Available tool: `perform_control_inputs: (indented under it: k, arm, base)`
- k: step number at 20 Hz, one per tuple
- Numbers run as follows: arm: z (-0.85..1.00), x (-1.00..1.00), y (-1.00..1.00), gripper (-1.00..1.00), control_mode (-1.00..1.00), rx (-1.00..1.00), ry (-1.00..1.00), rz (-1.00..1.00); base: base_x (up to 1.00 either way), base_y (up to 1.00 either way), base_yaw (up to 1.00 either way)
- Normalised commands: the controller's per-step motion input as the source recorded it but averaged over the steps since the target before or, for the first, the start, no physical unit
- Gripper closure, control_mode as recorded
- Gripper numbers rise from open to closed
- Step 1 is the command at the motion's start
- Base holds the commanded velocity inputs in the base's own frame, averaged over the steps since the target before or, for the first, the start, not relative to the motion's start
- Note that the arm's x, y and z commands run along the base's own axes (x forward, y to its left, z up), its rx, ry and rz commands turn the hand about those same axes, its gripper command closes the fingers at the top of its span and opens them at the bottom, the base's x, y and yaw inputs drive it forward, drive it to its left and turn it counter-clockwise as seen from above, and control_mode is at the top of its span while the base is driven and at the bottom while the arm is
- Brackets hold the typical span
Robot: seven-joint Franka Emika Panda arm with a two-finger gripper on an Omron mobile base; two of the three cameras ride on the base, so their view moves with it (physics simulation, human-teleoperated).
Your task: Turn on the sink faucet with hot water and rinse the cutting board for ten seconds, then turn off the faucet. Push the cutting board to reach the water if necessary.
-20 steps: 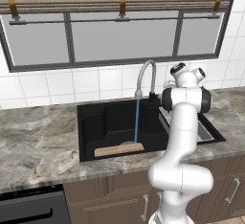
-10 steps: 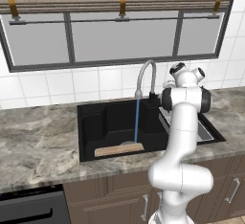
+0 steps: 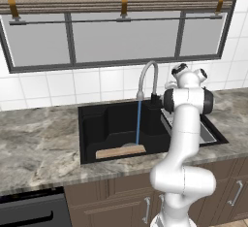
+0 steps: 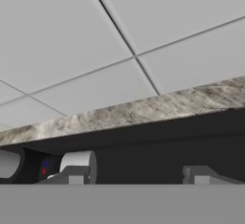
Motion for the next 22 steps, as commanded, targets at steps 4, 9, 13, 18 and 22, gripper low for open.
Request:
perform_control_inputs:
  k: [4, 9, 13, 18, 22]
  arm:
    - [0.0, 0.0, 0.32, -1.0, -1.0, 0.0, 0.0, 0.0]
    - [0.0, 0.0, 0.31, -1.0, -1.0, 0.0, 0.0, 0.0]
    - [0.0, 0.0, 0.3, -1.0, -1.0, 0.0, 0.0, 0.0]
    - [0.0, 0.0, 0.28, -1.0, -1.0, 0.0, 0.0, 0.0]
    - [0.0, 0.0, 0.28, -1.0, -1.0, 0.0, 0.0, 0.0]
  base:
    - [0.0, 0.0, 0.0]
    - [0.0, 0.0, 0.0]
    - [0.0, 0.0, 0.0]
    - [0.0, 0.0, 0.0]
    - [0.0, 0.0, 0.0]
